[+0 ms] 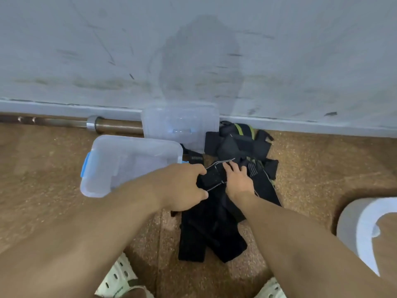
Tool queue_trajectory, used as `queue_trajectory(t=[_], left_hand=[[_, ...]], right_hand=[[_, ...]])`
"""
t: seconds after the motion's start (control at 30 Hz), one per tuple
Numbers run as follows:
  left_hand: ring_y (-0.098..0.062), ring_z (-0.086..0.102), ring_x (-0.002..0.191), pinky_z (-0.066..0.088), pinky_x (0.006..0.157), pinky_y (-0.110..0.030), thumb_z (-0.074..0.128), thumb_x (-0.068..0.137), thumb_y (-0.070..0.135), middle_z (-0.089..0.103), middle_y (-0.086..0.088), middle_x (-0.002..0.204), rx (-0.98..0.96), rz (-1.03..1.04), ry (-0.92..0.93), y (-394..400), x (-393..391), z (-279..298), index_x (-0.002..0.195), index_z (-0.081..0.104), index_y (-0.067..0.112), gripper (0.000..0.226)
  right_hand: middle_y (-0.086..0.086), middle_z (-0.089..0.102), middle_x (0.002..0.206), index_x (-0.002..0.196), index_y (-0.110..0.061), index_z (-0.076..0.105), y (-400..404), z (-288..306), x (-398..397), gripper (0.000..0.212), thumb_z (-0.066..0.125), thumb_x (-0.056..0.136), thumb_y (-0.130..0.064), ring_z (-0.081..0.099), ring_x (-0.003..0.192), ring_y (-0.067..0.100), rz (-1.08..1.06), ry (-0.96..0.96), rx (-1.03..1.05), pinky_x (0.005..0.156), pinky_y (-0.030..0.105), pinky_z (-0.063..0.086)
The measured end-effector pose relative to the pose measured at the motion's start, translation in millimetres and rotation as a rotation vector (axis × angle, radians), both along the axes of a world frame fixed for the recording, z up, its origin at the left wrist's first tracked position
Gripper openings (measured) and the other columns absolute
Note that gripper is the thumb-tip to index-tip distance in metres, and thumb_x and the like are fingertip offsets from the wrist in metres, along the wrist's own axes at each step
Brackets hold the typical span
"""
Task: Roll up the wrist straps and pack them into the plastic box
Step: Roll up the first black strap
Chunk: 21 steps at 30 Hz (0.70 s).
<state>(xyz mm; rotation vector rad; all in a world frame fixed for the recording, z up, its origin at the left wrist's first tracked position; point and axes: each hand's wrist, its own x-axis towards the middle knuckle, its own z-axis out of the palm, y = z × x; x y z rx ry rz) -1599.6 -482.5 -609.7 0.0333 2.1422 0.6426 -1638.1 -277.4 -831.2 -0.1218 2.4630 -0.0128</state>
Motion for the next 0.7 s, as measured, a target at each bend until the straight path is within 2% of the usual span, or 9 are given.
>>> queue_trajectory(t=[0.1, 0.17, 0.27, 0.33, 0.43, 0.57, 0.63, 0.7], left_hand=[[-0.02, 0.04, 0.141, 0.032, 0.099, -0.025, 0.052, 0.104, 0.041, 0.037, 0.001, 0.158, -0.012, -0.045, 0.04, 2, 10, 5, 0.159, 0.027, 0.031, 0.061], [-0.02, 0.04, 0.141, 0.032, 0.1, -0.026, 0.053, 0.103, 0.042, 0.037, 0.001, 0.158, -0.018, -0.045, 0.067, 2, 22, 9, 0.158, 0.029, 0.031, 0.061], [-0.021, 0.04, 0.142, 0.031, 0.099, -0.025, 0.054, 0.102, 0.041, 0.038, 0.0, 0.159, -0.025, -0.027, 0.073, 1, 47, 17, 0.156, 0.033, 0.029, 0.059], [-0.021, 0.037, 0.146, 0.031, 0.106, -0.027, 0.056, 0.101, 0.043, 0.033, 0.0, 0.163, -0.044, -0.028, 0.059, 2, 62, 26, 0.159, 0.027, 0.028, 0.066], [-0.021, 0.042, 0.141, 0.032, 0.099, -0.023, 0.06, 0.1, 0.037, 0.042, -0.001, 0.157, 0.0, 0.033, 0.155, 4, 75, 47, 0.154, 0.037, 0.022, 0.061], [-0.024, 0.047, 0.138, 0.038, 0.106, -0.031, 0.066, 0.097, 0.036, 0.045, -0.005, 0.156, 0.119, 0.254, 0.233, 11, 98, 63, 0.154, 0.04, 0.016, 0.065], [-0.025, 0.049, 0.135, 0.038, 0.103, -0.032, 0.065, 0.098, 0.038, 0.046, -0.006, 0.154, 0.138, 0.297, 0.221, 16, 112, 66, 0.154, 0.039, 0.015, 0.066], [-0.022, 0.054, 0.121, 0.04, 0.095, -0.031, 0.065, 0.098, 0.039, 0.054, -0.004, 0.143, 0.184, 0.355, 0.239, 23, 124, 72, 0.146, 0.046, 0.015, 0.058]], right_hand=[[0.001, 0.05, 0.144, 0.15, -0.024, 0.046, -4, 5, 2, 0.059, 0.053, 0.096, -0.002, 0.043, 0.133, 0.029, -0.015, 0.112, -0.034, 0.09, 0.045, 0.051], [0.001, 0.061, 0.132, 0.143, -0.027, 0.055, -6, 20, 6, 0.051, 0.05, 0.098, -0.005, 0.052, 0.126, 0.028, -0.026, 0.169, -0.047, 0.088, 0.042, 0.05], [0.002, 0.067, 0.127, 0.14, -0.033, 0.057, -2, 52, 22, 0.049, 0.045, 0.099, -0.009, 0.061, 0.117, 0.028, -0.082, 0.228, -0.133, 0.083, 0.037, 0.048], [0.001, 0.069, 0.124, 0.14, -0.037, 0.056, 5, 74, 32, 0.048, 0.041, 0.1, -0.015, 0.065, 0.111, 0.03, -0.107, 0.261, -0.229, 0.081, 0.037, 0.047], [0.002, 0.073, 0.116, 0.136, -0.038, 0.059, 9, 110, 46, 0.043, 0.041, 0.102, -0.02, 0.068, 0.101, 0.031, -0.171, 0.31, -0.409, 0.085, 0.042, 0.056], [-0.008, 0.076, 0.106, 0.121, -0.041, 0.069, 15, 155, 89, 0.04, 0.044, 0.096, -0.022, 0.073, 0.089, 0.016, -0.205, 0.337, -0.708, 0.082, 0.045, 0.061], [-0.013, 0.076, 0.104, 0.119, -0.038, 0.071, 18, 182, 107, 0.037, 0.047, 0.099, -0.02, 0.072, 0.084, 0.007, -0.171, 0.369, -0.777, 0.079, 0.038, 0.061], [-0.015, 0.075, 0.101, 0.122, -0.032, 0.073, 19, 212, 120, 0.034, 0.049, 0.102, -0.017, 0.069, 0.077, 0.0, -0.133, 0.391, -0.837, 0.07, 0.026, 0.057]])
